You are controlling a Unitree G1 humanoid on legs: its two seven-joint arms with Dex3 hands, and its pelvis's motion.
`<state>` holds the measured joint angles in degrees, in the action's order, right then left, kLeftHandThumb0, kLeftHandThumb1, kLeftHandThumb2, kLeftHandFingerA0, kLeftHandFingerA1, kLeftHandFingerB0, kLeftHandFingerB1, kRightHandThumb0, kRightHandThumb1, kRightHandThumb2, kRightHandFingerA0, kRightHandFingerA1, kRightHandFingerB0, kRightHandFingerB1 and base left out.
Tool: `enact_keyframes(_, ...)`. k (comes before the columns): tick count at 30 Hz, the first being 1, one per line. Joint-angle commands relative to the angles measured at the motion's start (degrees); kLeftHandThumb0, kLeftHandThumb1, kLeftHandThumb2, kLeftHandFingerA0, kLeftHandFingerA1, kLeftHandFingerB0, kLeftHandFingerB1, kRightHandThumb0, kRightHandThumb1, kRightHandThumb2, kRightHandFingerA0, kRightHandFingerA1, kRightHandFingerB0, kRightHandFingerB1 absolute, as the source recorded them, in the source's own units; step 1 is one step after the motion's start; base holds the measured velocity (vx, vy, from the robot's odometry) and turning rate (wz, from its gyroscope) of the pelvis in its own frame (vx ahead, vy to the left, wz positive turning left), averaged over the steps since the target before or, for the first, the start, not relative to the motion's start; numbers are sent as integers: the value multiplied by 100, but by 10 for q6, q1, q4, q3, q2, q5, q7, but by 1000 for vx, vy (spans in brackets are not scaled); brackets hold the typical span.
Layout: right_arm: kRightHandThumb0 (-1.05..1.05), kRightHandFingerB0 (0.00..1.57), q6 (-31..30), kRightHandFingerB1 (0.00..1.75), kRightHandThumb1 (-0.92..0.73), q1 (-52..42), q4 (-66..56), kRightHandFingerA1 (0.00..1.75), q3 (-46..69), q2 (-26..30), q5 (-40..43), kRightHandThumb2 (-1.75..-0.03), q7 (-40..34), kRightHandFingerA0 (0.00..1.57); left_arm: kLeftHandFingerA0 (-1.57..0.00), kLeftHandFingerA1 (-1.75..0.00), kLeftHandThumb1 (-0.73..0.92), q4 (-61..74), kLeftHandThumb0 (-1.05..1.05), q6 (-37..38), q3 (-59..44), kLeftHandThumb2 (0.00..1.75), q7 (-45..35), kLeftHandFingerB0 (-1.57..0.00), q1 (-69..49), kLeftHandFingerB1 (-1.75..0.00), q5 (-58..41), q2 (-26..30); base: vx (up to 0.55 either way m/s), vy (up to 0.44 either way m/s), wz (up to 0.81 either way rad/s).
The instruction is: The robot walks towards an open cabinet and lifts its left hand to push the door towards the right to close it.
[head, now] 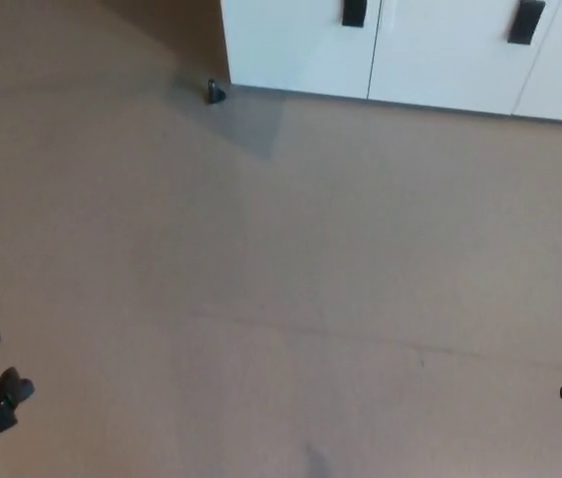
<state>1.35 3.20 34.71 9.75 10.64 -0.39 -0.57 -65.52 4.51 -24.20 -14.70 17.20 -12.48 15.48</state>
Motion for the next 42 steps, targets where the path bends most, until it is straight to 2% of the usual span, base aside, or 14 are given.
enact_keyframes(1,-5,44,4,51,-76,-5,6,59,-1,4,-1,-62,-2,70,-29,-119,19,-1,-19,9,3,132,-3,-24,-7,-74,-4,11,474,-100,-21)
enact_keyframes(2,-7,45,4,51,-76,-5,4,59,-2,4,-1,-61,-3,70,-37,-113,19,-2,-20,11,4,137,-2,-26,-7,-74,-3,10,487,-71,-33)
enact_keyframes(14,-6,45,8,51,-76,-5,2,58,-4,6,-3,-61,-1,70,-38,-114,16,-4,-20,15,10,137,1,-27,-6,-75,-1,11,438,172,-11)
enact_keyframes(15,-5,45,9,51,-77,-1,6,57,-4,6,-2,-62,0,69,-37,-111,17,-3,-18,14,9,137,4,-26,-4,-73,-3,10,391,-20,19)
enact_keyframes(16,-4,46,10,52,-77,1,8,57,-5,6,-3,-62,-2,70,-47,-83,31,-2,-17,13,10,113,4,-27,-3,-65,-3,10,390,-34,16)
enact_keyframes(17,-4,46,10,52,-77,1,8,57,-6,6,-4,-62,-3,70,-47,-83,31,-2,-17,13,10,113,3,-27,-3,-65,-3,11,394,-53,22)
enact_keyframes(18,-3,46,11,52,-78,1,8,59,-6,6,-4,-62,-3,70,-36,-111,16,-1,-17,14,11,140,3,-26,-4,-74,-2,10,398,-56,29)
enact_keyframes(19,-3,46,13,52,-77,0,8,58,-6,6,-5,-62,-2,70,-37,-114,16,-1,-20,16,13,139,1,-26,-4,-75,-2,10,401,-67,35)
enact_keyframes(27,-3,47,17,53,-76,9,18,58,-8,8,-3,-61,-1,70,-36,-110,19,-2,-18,19,15,137,1,-26,-3,-73,-1,11,514,-204,12)
enact_keyframes(28,-4,47,12,52,-76,10,15,58,-9,8,-4,-61,-2,70,-34,-123,18,-2,-20,20,14,133,-1,-27,-3,-77,-2,11,478,-188,-7)
enact_keyframes(30,-5,46,8,52,-76,13,14,58,-12,9,-7,-61,-4,70,-37,-113,18,-3,-20,20,13,137,-1,-27,-2,-75,-3,12,466,-172,-16)
enact_keyframes(34,-5,46,12,52,-75,16,18,59,-14,10,-9,-61,-4,71,-30,-120,20,-2,-21,20,14,133,-4,-26,-1,-77,-3,12,461,-127,-29)
enact_keyframes(37,-6,48,16,54,-74,14,17,58,-19,12,-13,-61,-5,69,-38,-110,18,-3,-19,23,15,136,0,-29,-1,-75,-1,12,502,-94,-38)
enact_keyframes(42,-5,51,26,56,-75,19,25,59,-23,15,-18,-61,-6,71,-38,-115,19,-6,-25,26,20,132,6,-29,2,-78,4,13,448,-88,-1)
